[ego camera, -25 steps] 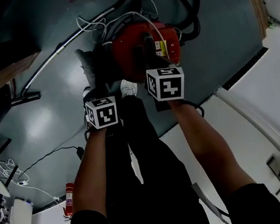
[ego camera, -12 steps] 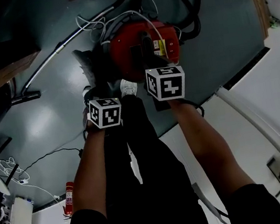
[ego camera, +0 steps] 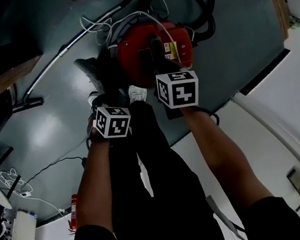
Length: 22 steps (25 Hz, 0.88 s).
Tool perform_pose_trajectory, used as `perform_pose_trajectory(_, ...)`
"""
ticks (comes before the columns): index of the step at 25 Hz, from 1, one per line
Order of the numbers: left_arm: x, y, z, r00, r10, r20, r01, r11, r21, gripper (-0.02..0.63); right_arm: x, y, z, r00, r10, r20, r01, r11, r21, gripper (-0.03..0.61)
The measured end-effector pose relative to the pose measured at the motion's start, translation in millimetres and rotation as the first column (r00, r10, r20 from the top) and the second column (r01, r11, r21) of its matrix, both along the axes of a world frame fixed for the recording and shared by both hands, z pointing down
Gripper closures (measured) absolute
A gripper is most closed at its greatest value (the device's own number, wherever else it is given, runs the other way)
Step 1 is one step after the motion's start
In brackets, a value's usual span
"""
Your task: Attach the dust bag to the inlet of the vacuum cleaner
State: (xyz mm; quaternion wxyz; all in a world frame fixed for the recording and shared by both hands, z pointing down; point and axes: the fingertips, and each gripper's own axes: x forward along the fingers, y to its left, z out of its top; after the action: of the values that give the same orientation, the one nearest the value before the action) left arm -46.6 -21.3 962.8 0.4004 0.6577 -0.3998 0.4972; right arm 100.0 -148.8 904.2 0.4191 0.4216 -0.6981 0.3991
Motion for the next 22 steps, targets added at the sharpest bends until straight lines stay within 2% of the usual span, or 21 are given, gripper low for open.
perform_pose_trajectory(1, 0.4, 0.2, 0.9, 1.000, -0.011, -0.013, 0.011, 1.000, -0.011, 0.592, -0.3, -0.2, 0.3, 1.000, 0.001, 0.000, -0.001, 1.000, -0.002, 0.440)
perform_pose_trajectory(2, 0.2, -0.3, 1.2, 0.995, -0.079, -0.062, 0.076, 0.996, -0.037, 0.592, -0.5, -0.7, 0.4, 1.000, 0.002, 0.002, -0.002, 1.000, -0.004, 0.440)
perform_pose_trajectory(3, 0.0, -1.1, 0.5, 0.978, -0.166, -0.126, 0.158, 0.985, -0.069, 0.592, -0.4, -1.2, 0.4, 1.000, 0.003, 0.003, -0.003, 1.000, -0.004, 0.440)
perform_pose_trajectory(4, 1.3, -1.7, -0.9, 0.960, -0.214, -0.178, 0.201, 0.976, -0.087, 0.595, -0.2, -1.4, 0.2, 1.000, 0.003, 0.005, -0.003, 1.000, -0.004, 0.440)
perform_pose_trajectory(5, 5.6, -1.4, -2.4, 0.964, -0.179, -0.198, 0.167, 0.983, -0.076, 0.600, 0.1, -1.1, -0.2, 1.000, 0.003, 0.006, -0.003, 1.000, -0.004, 0.440)
perform_pose_trajectory(6, 12.6, -0.8, -3.1, 0.982, -0.068, -0.178, 0.061, 0.997, -0.042, 0.603, 0.3, -0.6, -0.6, 1.000, 0.002, 0.006, -0.002, 1.000, -0.003, 0.440)
perform_pose_trajectory(7, 19.7, -1.0, -2.5, 0.989, 0.069, -0.131, -0.071, 0.997, -0.008, 0.606, 0.2, -0.4, -1.0, 1.000, 0.002, 0.007, -0.002, 1.000, -0.003, 0.440)
perform_pose_trajectory(8, 24.8, -2.6, -0.8, 0.980, 0.179, -0.081, -0.179, 0.984, 0.008, 0.606, -0.2, -0.6, -1.1, 1.000, 0.002, 0.008, -0.002, 1.000, -0.003, 0.440)
perform_pose_trajectory(9, 27.1, -4.6, 0.9, 0.969, 0.241, -0.050, -0.240, 0.971, 0.013, 0.606, -0.7, -1.0, -0.8, 1.000, 0.002, 0.010, -0.002, 1.000, -0.005, 0.440)
perform_pose_trajectory(10, 27.5, -6.0, 1.9, 0.965, 0.258, -0.044, -0.258, 0.966, 0.015, 0.606, -1.2, -1.3, -0.4, 1.000, 0.003, 0.012, -0.003, 1.000, -0.010, 0.440)
perform_pose_trajectory(14, 25.2, -4.2, -0.2, 0.975, 0.194, -0.106, -0.194, 0.981, 0.013, 0.606, -1.5, 0.2, 0.5, 1.000, -0.005, 0.018, 0.006, 1.000, -0.022, 0.440)
perform_pose_trajectory(22, 17.0, -0.7, -4.8, 0.989, 0.047, -0.140, -0.045, 0.999, 0.013, 0.574, -0.8, 0.0, 0.0, 1.000, -0.001, 0.020, 0.001, 1.000, -0.021, 0.440)
